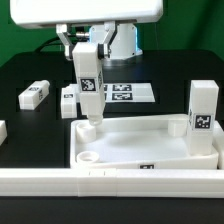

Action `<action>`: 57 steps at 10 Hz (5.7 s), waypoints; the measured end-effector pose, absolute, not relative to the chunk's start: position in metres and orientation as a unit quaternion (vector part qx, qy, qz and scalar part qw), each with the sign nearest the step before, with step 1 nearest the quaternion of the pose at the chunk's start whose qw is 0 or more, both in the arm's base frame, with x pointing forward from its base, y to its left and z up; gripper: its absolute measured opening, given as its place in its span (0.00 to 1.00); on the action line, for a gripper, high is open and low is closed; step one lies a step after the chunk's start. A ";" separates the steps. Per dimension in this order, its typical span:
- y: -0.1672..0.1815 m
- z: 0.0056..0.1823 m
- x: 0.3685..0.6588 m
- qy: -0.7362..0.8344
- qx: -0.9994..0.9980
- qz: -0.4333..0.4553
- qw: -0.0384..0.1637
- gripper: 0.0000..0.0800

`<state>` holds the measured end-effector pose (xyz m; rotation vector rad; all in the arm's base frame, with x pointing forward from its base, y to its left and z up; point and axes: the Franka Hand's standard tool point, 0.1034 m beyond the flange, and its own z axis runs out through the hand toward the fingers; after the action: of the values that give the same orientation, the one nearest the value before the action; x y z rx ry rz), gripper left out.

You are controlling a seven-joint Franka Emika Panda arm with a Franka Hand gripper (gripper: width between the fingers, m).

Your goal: Assemble desk

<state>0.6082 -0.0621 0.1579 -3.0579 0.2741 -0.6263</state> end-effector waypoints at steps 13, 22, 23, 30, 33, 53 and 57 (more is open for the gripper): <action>-0.069 0.147 0.653 0.070 -0.967 -0.244 -0.014 0.36; -0.063 0.135 0.648 0.065 -0.966 -0.249 -0.020 0.36; -0.063 0.135 0.648 0.065 -0.966 -0.249 -0.020 0.36; -0.069 0.126 0.638 0.066 -0.967 -0.243 -0.024 0.36; -0.070 0.125 0.641 0.065 -0.962 -0.262 -0.031 0.36; -0.064 0.131 0.641 0.071 -0.994 -0.069 0.035 0.81; -0.070 0.126 0.648 0.060 -0.997 0.010 0.042 0.81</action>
Offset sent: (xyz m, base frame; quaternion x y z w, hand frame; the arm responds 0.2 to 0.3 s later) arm 0.0441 0.0011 -0.0015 0.0125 0.0461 -0.0344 0.9983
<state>0.6478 -0.0698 0.1256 -3.0525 0.1839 0.0308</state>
